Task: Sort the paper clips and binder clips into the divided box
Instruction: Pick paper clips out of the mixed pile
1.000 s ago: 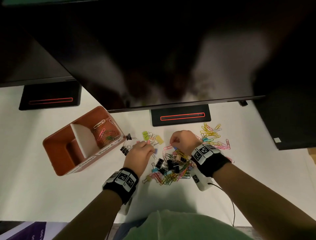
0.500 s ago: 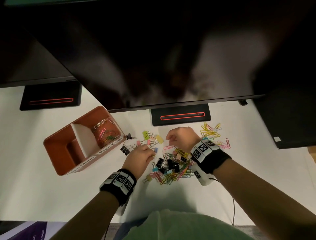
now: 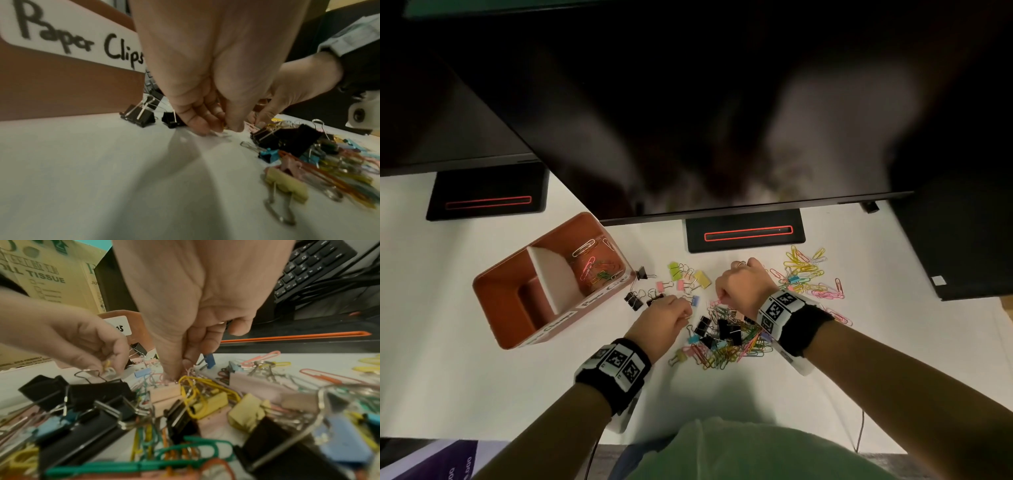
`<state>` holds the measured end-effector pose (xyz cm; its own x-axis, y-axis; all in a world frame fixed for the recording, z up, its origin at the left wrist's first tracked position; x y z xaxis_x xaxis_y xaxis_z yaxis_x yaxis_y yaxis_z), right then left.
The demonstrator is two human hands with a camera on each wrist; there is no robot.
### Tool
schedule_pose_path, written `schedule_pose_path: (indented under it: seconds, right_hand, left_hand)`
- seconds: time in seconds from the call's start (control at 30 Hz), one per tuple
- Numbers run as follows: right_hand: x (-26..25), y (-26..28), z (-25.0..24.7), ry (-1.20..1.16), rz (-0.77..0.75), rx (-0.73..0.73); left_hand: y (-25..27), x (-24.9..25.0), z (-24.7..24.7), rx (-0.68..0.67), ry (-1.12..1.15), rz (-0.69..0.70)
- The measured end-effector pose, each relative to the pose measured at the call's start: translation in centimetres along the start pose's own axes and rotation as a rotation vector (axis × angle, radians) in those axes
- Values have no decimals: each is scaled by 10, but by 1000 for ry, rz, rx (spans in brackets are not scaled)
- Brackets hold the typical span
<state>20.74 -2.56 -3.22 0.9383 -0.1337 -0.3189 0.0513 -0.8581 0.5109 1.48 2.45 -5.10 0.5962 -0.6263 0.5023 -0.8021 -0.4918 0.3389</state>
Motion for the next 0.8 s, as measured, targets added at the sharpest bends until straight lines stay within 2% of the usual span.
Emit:
schedule_pose_path:
  seconds: [0.13,0.23,0.33,0.4,0.6,0.8]
  right_hand:
    - [1,3,-1,-29,-44,24]
    - [0,5,-4,-87,-129,68]
    - [-11,4,-6,-120,-192,-78]
    - [-17,2,-6,-52,-194,-170]
    - [-17,-2,-5,46,-136,-171]
    - [-7,-1,-3,1,-119,-149]
  left_hand:
    - [20,0,-8,36,79,67]
    - [37,7,-5,16,99,105]
    - [43,16,9,-50,49,156]
    - [42,21,18,-59,-13,180]
    - [34,22,25,49,-69,58]
    - [29,19,25,67,-29,-45]
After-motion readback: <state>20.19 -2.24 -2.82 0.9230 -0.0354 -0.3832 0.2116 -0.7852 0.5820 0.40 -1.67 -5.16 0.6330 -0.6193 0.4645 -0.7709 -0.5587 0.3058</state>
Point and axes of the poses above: each hand's wrist, its own y-axis away from the middle knuckle, its own z-axis out of the palm, x = y × z, the point moved 1 cm from there along -y, towards the middle knuckle, and after that the axes turned 8 degrees about -y, right-handed, at the moved point
